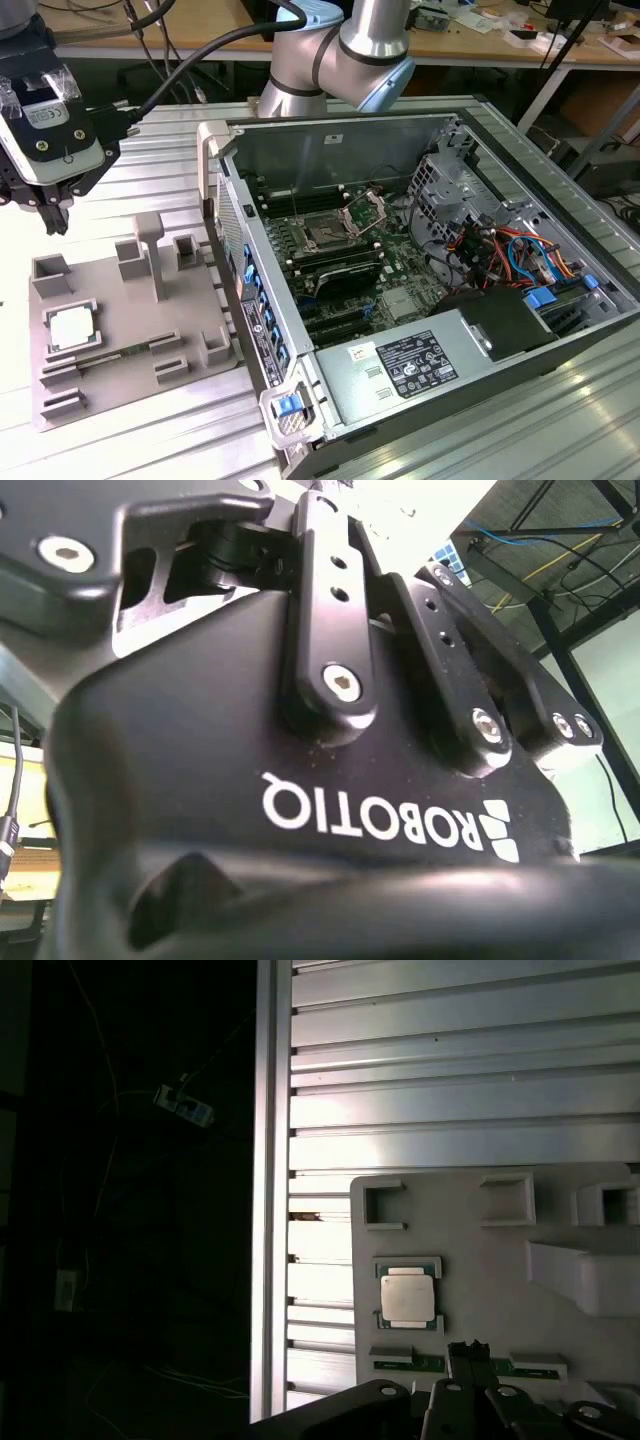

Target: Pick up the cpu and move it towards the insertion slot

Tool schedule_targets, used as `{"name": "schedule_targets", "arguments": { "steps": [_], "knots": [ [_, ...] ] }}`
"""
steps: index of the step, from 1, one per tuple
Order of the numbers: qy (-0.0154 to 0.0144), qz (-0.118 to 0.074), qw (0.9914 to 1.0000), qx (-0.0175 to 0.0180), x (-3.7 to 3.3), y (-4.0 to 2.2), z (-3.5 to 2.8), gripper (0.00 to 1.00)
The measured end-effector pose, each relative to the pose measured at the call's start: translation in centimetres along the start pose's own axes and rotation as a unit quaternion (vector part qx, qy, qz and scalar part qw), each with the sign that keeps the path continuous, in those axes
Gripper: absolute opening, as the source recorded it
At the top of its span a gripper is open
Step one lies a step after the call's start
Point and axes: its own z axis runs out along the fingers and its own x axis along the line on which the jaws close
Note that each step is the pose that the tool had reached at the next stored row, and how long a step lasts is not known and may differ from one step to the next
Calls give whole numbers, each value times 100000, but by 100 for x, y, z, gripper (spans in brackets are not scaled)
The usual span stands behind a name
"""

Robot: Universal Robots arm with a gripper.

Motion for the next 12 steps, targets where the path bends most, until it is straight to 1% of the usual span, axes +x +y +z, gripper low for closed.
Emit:
{"name": "schedule_targets", "arguments": {
  "steps": [12],
  "knots": [
    [0,1,100000,-8,34,0,9,11]
  ]
}}
